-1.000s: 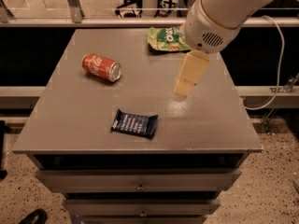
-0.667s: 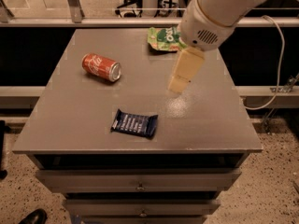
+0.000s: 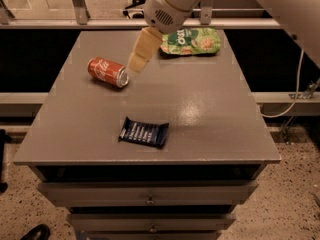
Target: Place coke can upright
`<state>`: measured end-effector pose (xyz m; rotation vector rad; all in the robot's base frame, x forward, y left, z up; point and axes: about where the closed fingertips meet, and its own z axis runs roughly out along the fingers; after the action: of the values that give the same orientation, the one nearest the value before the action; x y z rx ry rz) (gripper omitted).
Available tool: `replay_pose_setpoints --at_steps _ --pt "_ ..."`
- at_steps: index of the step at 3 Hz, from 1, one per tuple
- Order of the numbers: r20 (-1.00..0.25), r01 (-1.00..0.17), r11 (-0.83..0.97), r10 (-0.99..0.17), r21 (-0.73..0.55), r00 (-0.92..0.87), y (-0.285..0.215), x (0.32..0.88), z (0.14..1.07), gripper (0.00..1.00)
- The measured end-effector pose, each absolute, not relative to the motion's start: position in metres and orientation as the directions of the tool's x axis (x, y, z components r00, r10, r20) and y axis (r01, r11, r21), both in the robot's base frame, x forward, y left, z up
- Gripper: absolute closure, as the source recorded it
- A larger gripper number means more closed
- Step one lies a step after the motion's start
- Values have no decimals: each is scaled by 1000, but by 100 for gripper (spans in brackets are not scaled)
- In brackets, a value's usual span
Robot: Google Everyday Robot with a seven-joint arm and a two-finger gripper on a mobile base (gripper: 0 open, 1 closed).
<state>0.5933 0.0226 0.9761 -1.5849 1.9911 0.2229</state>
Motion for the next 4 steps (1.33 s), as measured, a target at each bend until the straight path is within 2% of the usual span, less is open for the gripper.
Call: replay_pose_setpoints --at_steps 2,4 --pt "-568 -949 290 -805 -123 -173 128 637 950 0" --pt "-490 -924 381 -814 -47 -311 177 665 890 0"
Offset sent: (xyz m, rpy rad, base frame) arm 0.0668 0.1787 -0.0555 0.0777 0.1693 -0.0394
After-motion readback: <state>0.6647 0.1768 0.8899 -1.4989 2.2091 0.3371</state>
